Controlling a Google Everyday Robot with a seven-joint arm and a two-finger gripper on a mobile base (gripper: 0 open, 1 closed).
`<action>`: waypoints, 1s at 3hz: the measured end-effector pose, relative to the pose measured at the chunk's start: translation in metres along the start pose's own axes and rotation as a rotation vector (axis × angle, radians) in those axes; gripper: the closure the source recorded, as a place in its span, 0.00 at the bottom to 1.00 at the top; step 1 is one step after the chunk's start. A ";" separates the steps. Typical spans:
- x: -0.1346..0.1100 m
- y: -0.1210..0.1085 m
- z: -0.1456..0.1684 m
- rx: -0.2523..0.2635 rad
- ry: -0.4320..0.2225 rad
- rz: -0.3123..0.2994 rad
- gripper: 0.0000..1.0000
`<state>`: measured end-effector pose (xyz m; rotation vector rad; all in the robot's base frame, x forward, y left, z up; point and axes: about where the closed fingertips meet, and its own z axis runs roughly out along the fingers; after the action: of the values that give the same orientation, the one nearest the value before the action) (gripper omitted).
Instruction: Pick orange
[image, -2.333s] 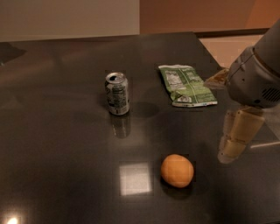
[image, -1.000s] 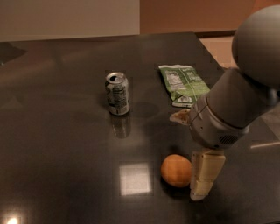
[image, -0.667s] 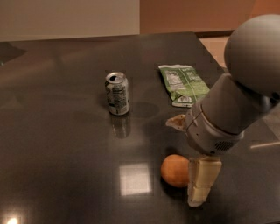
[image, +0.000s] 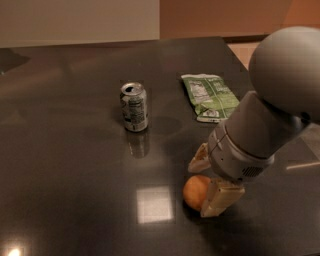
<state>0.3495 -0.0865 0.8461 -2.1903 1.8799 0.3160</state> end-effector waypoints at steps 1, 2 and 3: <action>0.001 -0.001 0.000 -0.008 -0.005 -0.003 0.61; -0.004 -0.003 -0.014 -0.005 -0.034 -0.005 0.84; -0.011 -0.006 -0.044 0.006 -0.076 -0.001 1.00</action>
Offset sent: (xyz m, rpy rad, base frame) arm 0.0053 -0.0018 0.0369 0.0807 0.0173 0.0071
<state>0.3545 -0.0889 0.8916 -2.1438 1.8370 0.3868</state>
